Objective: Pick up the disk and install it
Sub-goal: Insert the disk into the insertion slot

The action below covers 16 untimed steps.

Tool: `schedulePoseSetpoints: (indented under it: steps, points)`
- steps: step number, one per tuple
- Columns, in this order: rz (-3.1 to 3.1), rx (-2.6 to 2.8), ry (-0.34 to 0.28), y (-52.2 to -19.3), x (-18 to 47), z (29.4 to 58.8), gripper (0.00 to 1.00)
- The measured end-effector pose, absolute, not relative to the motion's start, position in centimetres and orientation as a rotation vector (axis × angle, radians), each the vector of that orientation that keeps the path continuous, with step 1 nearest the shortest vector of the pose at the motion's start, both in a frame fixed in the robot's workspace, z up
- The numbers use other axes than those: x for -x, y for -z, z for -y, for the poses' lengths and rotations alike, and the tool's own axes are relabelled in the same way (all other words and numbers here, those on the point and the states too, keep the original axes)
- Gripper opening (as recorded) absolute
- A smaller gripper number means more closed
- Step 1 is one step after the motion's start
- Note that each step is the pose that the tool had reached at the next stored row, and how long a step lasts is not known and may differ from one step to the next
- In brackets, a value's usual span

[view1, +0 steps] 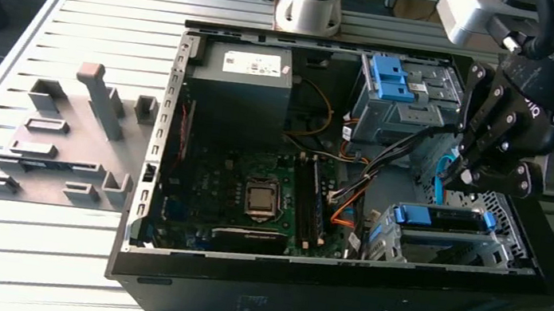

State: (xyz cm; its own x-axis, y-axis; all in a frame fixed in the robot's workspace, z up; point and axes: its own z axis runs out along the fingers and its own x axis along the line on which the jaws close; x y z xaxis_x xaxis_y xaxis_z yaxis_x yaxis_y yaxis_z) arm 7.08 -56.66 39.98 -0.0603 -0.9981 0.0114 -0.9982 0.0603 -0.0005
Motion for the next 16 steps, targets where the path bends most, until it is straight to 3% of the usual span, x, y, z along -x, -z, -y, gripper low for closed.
schedulePoseSetpoints:
  steps: [16]
  points:
    - [2.282, -2.148, -0.013, -38.6, -7.1, 56.7, 0.11]
